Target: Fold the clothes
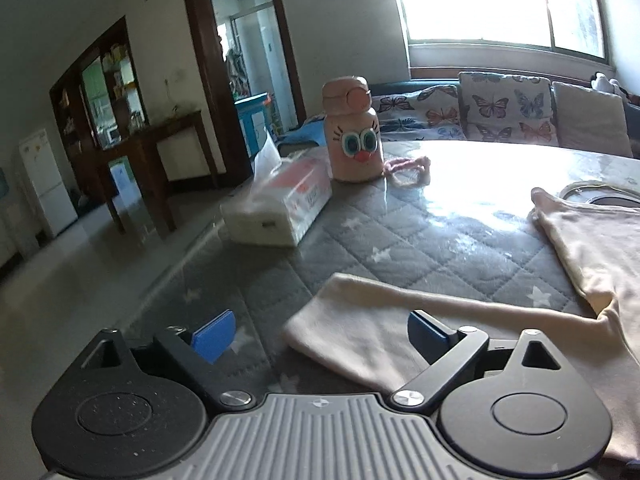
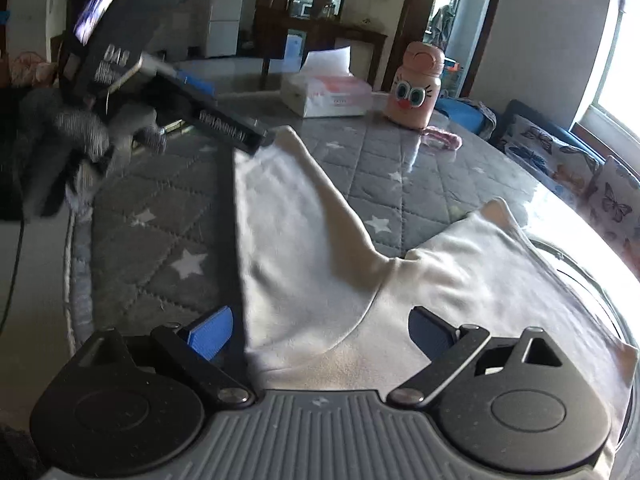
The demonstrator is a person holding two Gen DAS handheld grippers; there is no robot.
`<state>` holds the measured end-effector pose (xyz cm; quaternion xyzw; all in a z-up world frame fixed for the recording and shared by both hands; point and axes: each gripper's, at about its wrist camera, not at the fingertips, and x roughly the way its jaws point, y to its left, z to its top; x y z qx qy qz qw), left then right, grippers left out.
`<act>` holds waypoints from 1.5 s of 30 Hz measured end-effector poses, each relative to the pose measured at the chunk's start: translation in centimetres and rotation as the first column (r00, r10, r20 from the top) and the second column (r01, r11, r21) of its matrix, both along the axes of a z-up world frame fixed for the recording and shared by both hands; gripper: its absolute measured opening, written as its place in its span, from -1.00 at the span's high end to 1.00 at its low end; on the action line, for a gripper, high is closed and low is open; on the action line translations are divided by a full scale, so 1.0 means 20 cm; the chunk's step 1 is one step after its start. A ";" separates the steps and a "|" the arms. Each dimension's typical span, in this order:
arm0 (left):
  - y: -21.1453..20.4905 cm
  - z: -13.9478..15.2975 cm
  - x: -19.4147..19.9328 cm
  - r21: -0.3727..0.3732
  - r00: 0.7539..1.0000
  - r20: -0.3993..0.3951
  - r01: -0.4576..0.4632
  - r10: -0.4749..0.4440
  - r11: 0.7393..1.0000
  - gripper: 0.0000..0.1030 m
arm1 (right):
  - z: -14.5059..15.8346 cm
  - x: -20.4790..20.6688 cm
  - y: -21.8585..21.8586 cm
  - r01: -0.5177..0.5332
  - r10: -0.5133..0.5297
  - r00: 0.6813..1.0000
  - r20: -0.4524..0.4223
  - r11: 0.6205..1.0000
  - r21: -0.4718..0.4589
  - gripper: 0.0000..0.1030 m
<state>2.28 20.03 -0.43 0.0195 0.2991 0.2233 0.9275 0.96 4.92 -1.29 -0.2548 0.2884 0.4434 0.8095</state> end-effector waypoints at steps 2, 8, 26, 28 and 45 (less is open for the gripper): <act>0.01 -0.01 0.00 -0.017 1.000 0.002 -0.030 0.030 0.999 -0.70 | 0.02 0.01 -0.02 0.014 -0.014 1.000 -0.012 1.000 0.014 -0.80; 0.08 -0.03 0.00 -0.086 0.996 0.004 -0.087 0.088 0.992 -0.47 | 0.06 0.04 -0.07 0.056 -0.054 0.997 -0.047 0.997 0.045 -0.70; -0.03 0.15 -0.08 -0.224 0.990 0.140 0.061 -0.029 0.973 0.90 | 0.14 0.14 -0.26 0.197 -0.173 0.973 -0.153 0.968 0.154 -0.12; -0.12 0.22 -0.11 -0.219 0.979 0.183 0.135 -0.095 0.966 0.90 | 0.15 0.17 -0.31 0.227 -0.198 0.965 -0.172 0.959 0.170 -0.10; -0.97 0.29 -0.06 -0.165 0.774 0.210 0.630 -0.598 0.759 0.89 | 0.19 0.33 -0.78 0.504 -0.413 0.853 -0.321 0.812 0.295 0.06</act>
